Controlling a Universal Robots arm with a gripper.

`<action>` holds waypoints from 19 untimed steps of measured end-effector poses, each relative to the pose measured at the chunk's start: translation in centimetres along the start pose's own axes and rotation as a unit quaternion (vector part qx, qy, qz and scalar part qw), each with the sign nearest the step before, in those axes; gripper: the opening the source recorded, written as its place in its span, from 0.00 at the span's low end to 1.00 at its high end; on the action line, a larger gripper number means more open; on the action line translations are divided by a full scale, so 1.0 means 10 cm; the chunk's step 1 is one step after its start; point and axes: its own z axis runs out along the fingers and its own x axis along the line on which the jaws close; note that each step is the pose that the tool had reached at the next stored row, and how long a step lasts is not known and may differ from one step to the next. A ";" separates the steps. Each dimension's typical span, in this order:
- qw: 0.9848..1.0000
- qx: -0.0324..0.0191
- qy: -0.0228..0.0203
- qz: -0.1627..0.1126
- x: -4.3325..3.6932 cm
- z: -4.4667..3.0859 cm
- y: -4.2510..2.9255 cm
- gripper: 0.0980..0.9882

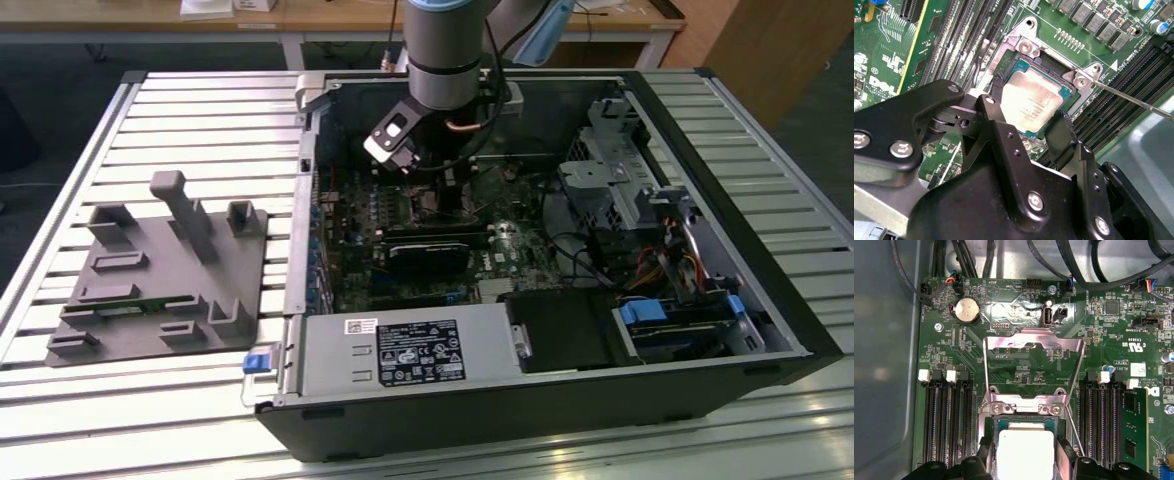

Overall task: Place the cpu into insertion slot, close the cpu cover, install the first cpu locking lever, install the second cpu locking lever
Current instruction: 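Place the cpu into insertion slot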

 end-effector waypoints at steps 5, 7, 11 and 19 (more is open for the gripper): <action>1.000 0.000 0.000 0.000 -0.001 0.005 0.001 0.58; 1.000 0.000 0.000 0.000 -0.001 0.008 0.001 0.56; 1.000 0.000 0.000 0.000 0.000 0.009 0.001 0.49; 1.000 0.000 0.001 0.000 0.000 0.010 0.002 0.57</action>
